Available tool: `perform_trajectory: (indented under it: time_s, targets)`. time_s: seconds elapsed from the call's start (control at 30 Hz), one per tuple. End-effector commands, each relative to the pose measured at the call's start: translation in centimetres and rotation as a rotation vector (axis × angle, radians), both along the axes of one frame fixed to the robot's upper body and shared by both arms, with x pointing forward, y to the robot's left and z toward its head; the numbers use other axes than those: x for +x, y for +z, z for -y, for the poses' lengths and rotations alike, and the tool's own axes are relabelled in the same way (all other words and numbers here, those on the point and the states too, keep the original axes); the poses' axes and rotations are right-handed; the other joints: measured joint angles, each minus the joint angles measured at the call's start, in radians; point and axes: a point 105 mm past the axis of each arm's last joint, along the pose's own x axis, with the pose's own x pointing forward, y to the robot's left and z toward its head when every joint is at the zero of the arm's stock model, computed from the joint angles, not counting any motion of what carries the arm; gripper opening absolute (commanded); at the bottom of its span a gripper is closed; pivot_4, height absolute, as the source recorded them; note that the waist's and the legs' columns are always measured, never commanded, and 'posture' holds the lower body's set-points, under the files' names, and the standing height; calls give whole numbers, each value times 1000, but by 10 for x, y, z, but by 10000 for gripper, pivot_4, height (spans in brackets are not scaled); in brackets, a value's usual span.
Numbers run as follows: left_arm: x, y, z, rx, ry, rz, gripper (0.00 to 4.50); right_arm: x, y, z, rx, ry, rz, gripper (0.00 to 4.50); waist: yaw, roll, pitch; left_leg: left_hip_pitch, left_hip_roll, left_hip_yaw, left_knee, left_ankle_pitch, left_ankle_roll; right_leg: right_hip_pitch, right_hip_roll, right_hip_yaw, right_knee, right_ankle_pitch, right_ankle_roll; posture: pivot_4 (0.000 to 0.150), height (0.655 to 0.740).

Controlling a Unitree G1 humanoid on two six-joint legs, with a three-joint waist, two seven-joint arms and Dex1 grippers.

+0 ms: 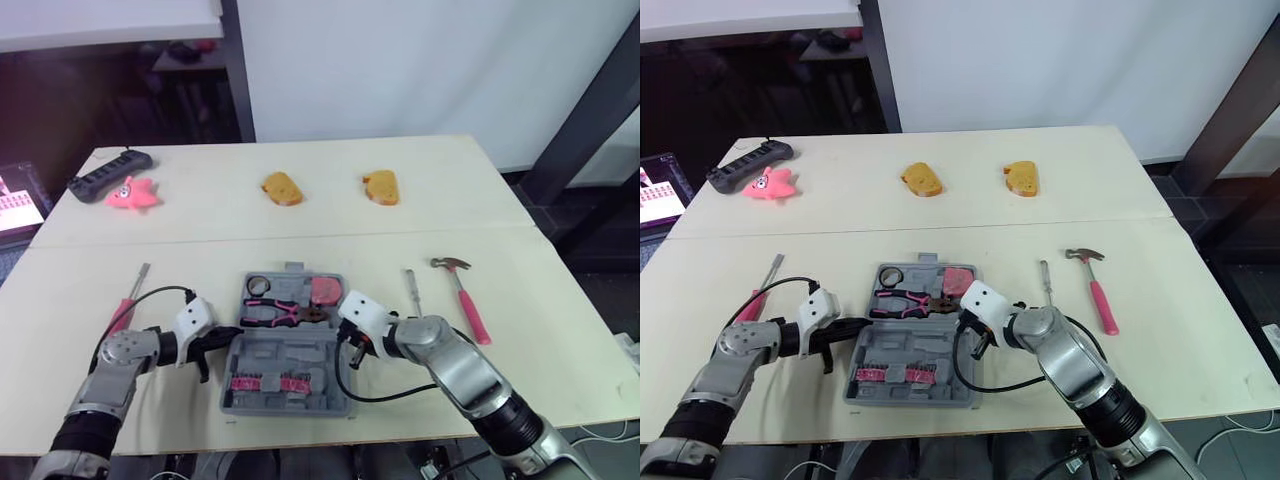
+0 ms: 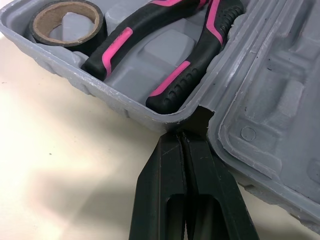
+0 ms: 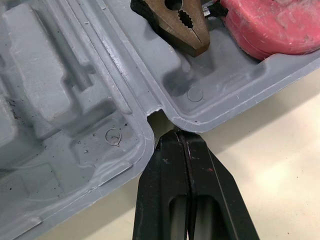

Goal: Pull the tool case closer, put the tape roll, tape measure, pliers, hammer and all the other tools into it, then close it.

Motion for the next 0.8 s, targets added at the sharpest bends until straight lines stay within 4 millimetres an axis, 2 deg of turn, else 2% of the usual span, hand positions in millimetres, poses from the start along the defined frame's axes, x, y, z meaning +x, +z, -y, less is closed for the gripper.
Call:
perform_trajectory:
  time_s: [0.03, 0.3, 0.57, 0.67, 0.73, 0.8]
  targets:
    - [-12, -8, 14, -17, -62, -40, 725, -18, -8, -20, 35, 80, -61, 0, 0, 0, 0, 0, 0, 0, 0, 0, 0, 0, 0, 0, 0, 0, 0, 1500, 7400]
    - [-16, -9, 11, -15, -47, -49, 725, -17, -9, -18, 27, 77, -60, 0, 0, 0, 0, 0, 0, 0, 0, 0, 0, 0, 0, 0, 0, 0, 0, 1500, 7400]
    - [-10, -6, 2, -5, -16, -41, 725, -15, -8, -15, 27, 62, -53, 0, 0, 0, 0, 0, 0, 0, 0, 0, 0, 0, 0, 0, 0, -1, -1, 1500, 7400]
    - [-8, -4, -4, 0, 4, -40, 725, -11, -5, -8, 27, 49, -38, 0, 0, 0, 0, 0, 0, 0, 0, 0, 0, 0, 0, 0, 0, -1, -1, 1500, 7400]
    - [-7, 0, -12, 0, 30, -35, 725, -5, -1, 3, 23, 29, -15, 0, 0, 0, 0, 0, 0, 0, 0, 0, 0, 0, 0, 0, 0, -1, -1, 1500, 7400]
    - [-7, 9, -31, 0, 83, -13, 725, 2, 11, 26, 28, 3, 32, 0, 0, 0, 1, -1, 0, 0, 0, 0, 0, -1, 0, 0, 0, -1, -1, 1500, 7400]
